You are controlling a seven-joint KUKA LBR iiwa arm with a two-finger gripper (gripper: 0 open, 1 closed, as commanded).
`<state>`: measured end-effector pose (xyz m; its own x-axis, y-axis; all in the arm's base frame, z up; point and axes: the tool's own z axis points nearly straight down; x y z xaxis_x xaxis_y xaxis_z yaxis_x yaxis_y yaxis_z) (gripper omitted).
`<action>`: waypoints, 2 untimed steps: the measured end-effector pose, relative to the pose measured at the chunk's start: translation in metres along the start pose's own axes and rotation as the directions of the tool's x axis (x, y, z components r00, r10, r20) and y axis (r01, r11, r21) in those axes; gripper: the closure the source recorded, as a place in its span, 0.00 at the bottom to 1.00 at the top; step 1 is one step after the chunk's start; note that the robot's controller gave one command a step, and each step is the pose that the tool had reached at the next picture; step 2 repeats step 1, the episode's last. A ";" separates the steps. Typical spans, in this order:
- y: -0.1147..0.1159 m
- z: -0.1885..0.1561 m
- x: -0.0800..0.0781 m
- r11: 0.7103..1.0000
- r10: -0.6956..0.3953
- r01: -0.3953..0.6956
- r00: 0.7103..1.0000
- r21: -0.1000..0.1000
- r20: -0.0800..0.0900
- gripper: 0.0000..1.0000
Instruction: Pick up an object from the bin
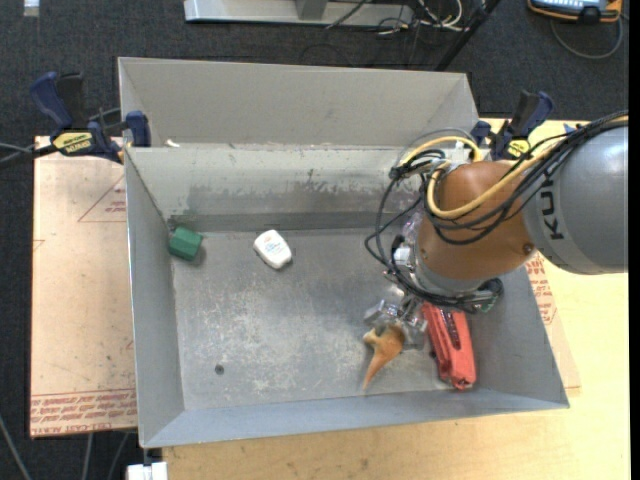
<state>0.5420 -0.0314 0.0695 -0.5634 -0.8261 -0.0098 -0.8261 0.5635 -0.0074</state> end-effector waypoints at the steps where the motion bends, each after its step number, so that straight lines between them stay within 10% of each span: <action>1: 0.000 -0.001 0.000 1.000 0.001 -0.001 1.000 -0.001 0.000 1.00; 2: 0.000 -0.001 0.000 1.000 0.001 -0.001 1.000 -0.001 0.000 1.00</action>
Offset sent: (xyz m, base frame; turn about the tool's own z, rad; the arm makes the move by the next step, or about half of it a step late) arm -0.0040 -0.0191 0.0005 -0.2794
